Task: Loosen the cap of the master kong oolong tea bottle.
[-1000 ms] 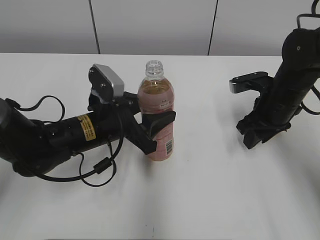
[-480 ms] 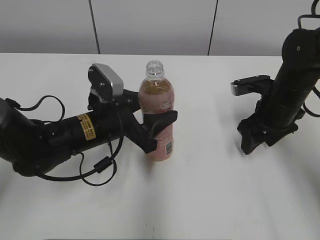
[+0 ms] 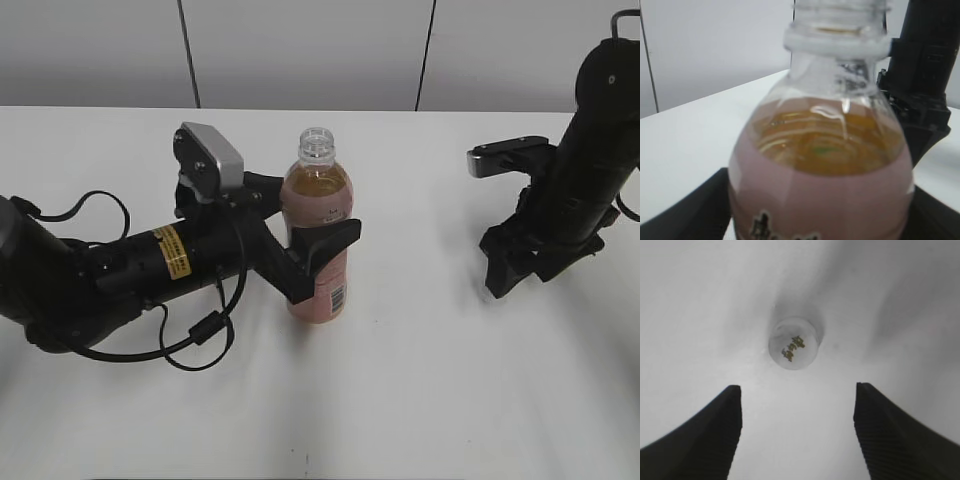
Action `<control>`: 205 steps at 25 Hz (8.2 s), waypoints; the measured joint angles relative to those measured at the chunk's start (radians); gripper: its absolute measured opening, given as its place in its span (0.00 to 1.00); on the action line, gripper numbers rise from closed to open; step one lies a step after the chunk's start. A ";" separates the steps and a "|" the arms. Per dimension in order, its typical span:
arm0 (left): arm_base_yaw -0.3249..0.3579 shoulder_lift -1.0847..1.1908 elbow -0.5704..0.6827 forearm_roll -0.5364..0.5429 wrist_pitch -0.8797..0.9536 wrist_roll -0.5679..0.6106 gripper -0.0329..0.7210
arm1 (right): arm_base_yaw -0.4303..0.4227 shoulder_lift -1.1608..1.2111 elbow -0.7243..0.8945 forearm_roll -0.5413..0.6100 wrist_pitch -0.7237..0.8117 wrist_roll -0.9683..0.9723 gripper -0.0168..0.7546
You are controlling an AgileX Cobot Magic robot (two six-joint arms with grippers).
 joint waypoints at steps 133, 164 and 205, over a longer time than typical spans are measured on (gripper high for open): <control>0.190 -2.069 0.170 -0.514 2.229 0.126 0.61 | -0.233 -1.950 0.663 -0.151 0.277 0.246 0.66; 0.586 -2.070 0.170 -0.517 2.229 0.129 0.53 | -0.226 -1.951 0.663 -0.151 0.270 0.269 0.66; 0.593 -2.070 0.170 -0.665 2.224 0.306 0.44 | -0.231 -1.951 0.663 -0.151 0.266 0.270 0.66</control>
